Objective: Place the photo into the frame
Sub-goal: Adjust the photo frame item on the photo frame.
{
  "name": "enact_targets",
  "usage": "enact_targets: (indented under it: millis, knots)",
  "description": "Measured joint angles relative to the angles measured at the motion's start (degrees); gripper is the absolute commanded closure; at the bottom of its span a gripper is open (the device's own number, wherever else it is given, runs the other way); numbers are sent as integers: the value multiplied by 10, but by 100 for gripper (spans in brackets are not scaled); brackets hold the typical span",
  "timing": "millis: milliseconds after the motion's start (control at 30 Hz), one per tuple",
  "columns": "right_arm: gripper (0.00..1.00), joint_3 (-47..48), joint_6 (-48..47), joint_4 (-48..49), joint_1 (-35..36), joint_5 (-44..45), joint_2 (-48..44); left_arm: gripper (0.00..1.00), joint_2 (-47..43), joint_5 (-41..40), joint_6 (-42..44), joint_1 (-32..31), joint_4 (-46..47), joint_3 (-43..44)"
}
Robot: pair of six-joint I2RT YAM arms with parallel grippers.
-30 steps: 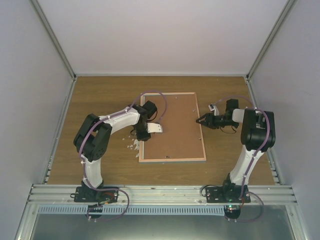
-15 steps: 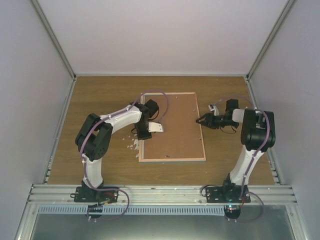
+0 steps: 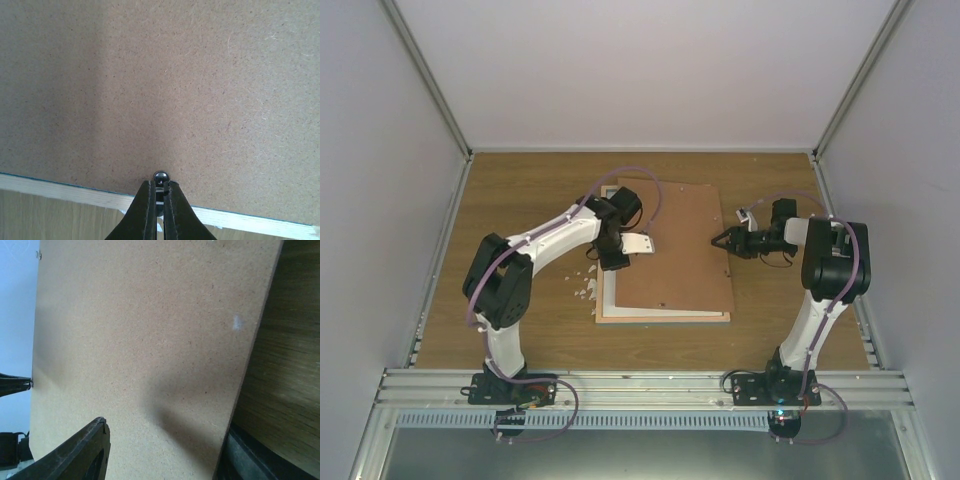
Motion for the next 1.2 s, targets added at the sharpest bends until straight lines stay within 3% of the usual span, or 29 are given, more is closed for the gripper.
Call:
enact_targets:
  millis: [233,467,633,733,867,967,1067,1200]
  knots:
    - [68,0,-5,-10,0,-28,0,100,-53,-12,0,2,0,-45]
    - [78,1,-26,-28,-23,-82,19,100,-49,-8,-7,7,17,-63]
    - [96,1,-29,-37,-46,-104,33,100,-35,2,-10,7,52,-75]
    - [99,0,-19,-48,-57,-113,36,99,-26,9,-15,7,64,-77]
    - [99,-1,-21,-49,-75,-116,47,62,-13,20,-26,7,87,-77]
    - [99,-5,-20,-47,-86,-114,61,49,-10,41,-35,10,104,-77]
    - [100,-7,-21,-48,-94,-120,64,46,-11,60,-43,20,116,-76]
    - [99,-7,-21,-48,-97,-120,64,52,-16,67,-56,51,138,-76]
